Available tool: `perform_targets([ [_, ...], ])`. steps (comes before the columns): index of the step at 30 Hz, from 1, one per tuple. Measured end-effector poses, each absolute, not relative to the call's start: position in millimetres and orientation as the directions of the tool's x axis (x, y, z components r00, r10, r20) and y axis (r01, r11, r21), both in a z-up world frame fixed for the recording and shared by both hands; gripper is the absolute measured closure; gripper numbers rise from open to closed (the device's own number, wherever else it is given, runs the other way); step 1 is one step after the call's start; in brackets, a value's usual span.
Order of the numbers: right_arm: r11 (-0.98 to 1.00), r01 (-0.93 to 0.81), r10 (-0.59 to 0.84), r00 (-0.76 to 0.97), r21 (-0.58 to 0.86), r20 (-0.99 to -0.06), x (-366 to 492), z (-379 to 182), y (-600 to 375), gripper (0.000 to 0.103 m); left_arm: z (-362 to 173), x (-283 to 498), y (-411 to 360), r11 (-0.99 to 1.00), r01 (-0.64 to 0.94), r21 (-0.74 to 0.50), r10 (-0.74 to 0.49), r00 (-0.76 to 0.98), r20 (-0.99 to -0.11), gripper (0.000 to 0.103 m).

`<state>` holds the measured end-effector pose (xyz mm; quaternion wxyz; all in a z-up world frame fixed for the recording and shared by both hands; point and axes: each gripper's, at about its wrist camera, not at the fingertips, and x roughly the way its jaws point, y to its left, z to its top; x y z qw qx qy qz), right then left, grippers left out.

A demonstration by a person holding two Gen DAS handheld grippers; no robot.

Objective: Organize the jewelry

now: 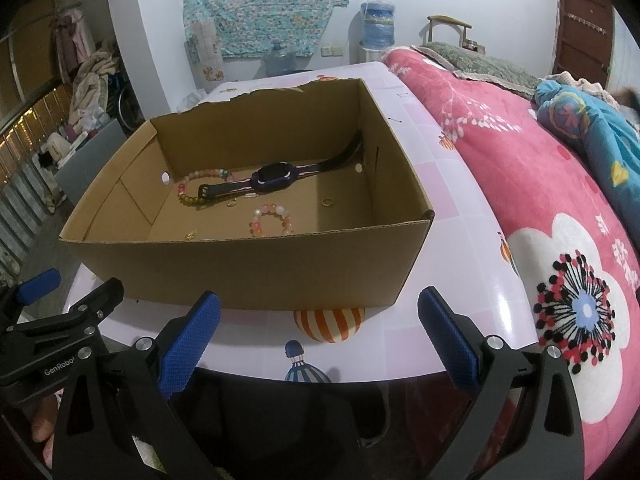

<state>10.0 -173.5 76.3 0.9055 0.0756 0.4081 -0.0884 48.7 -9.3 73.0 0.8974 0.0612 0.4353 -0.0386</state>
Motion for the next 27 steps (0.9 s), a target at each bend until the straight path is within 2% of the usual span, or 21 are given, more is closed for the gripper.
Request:
perform_targets([
  [27,0.972,0.225,-0.094,0.649,0.072,-0.755,8.5,75.3,-175.5,0.007,72.5,48.6,-8.4,0.989,0.123,0.077,-0.016,0.615,-0.788,0.009],
])
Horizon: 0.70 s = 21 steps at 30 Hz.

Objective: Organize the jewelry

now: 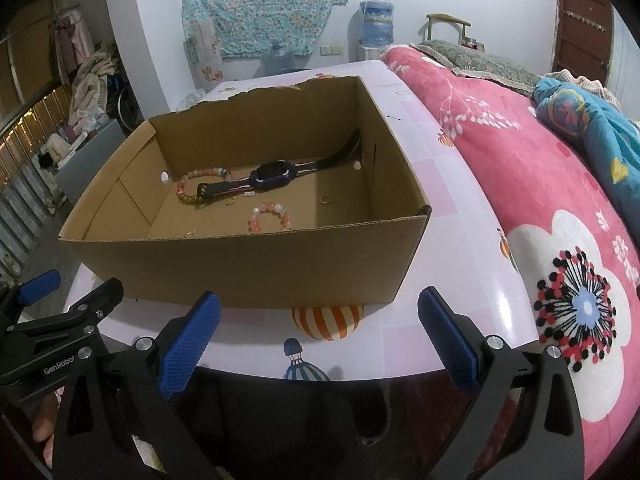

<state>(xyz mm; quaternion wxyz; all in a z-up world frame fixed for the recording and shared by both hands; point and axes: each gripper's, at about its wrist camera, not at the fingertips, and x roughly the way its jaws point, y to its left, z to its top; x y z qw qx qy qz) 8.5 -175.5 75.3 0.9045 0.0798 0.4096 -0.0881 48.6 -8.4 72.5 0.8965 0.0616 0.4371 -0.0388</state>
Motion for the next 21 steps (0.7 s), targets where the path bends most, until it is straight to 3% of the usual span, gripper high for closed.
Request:
perform_targets([
  [21,0.972,0.224,-0.093,0.649,0.072,-0.755,8.0,75.1,-175.6,0.007,72.2,47.6,-9.0,0.989,0.126,0.077,-0.016,0.612,-0.791,0.008],
])
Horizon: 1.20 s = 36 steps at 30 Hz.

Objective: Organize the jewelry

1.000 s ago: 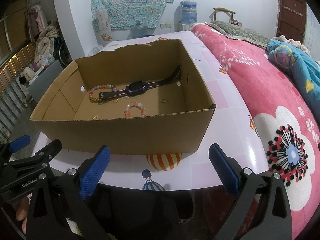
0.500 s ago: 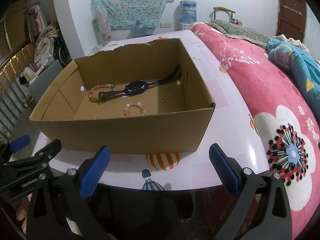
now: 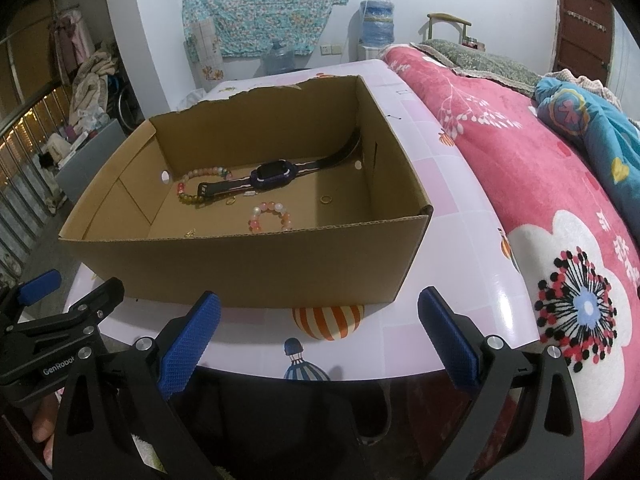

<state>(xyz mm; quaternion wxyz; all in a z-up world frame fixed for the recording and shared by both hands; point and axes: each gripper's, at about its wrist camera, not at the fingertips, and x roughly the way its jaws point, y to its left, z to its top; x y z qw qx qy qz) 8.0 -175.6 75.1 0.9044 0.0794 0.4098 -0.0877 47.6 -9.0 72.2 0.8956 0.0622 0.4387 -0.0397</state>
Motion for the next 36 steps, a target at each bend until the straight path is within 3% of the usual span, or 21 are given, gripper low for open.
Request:
perform_targets([
  [36,0.971,0.226,-0.088,0.644,0.079,-0.760,8.6,72.2,-176.7,0.007,70.9,48.2,-6.0,0.989,0.126,0.072,-0.018,0.599,-0.801,0.008],
])
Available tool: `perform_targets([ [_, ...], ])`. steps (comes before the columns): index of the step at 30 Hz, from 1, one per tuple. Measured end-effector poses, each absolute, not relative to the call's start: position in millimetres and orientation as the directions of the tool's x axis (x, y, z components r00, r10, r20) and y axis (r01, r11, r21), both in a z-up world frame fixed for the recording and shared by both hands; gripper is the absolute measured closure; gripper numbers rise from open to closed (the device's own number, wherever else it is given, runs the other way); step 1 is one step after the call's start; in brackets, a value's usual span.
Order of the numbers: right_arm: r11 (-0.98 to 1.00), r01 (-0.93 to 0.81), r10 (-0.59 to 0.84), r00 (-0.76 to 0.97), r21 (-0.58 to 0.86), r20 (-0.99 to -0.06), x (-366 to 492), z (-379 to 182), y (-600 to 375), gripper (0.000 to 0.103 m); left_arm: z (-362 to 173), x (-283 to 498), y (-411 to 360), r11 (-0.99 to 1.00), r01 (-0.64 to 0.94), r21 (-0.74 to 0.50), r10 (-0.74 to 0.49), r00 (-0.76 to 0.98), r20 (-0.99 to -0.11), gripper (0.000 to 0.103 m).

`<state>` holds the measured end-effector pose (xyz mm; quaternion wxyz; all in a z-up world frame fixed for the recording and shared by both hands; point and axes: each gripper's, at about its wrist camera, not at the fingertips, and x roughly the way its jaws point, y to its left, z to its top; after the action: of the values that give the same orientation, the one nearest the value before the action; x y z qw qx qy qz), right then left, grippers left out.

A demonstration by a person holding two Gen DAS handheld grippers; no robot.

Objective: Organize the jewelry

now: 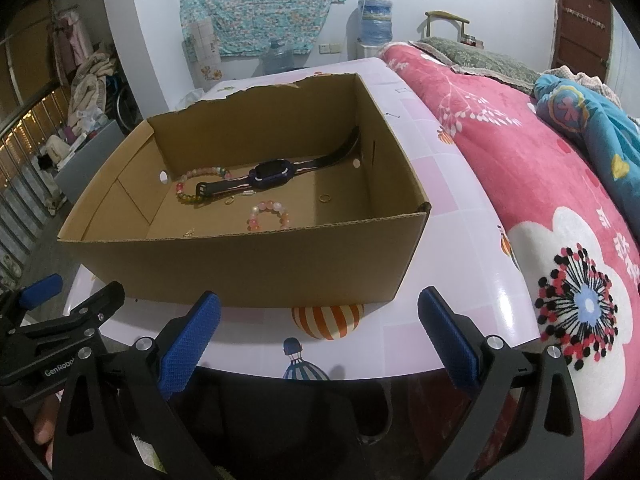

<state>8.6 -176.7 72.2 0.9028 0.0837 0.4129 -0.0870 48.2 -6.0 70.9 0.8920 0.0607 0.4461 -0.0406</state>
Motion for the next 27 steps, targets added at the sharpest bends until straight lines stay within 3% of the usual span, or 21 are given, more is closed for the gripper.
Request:
perform_targets([
  [27,0.971,0.227,-0.089,0.644,0.078,-0.759,8.0,72.3,-176.1,0.007,71.6,47.5,-4.2,0.990,0.124,0.069,-0.019,0.597,-0.802,0.008],
])
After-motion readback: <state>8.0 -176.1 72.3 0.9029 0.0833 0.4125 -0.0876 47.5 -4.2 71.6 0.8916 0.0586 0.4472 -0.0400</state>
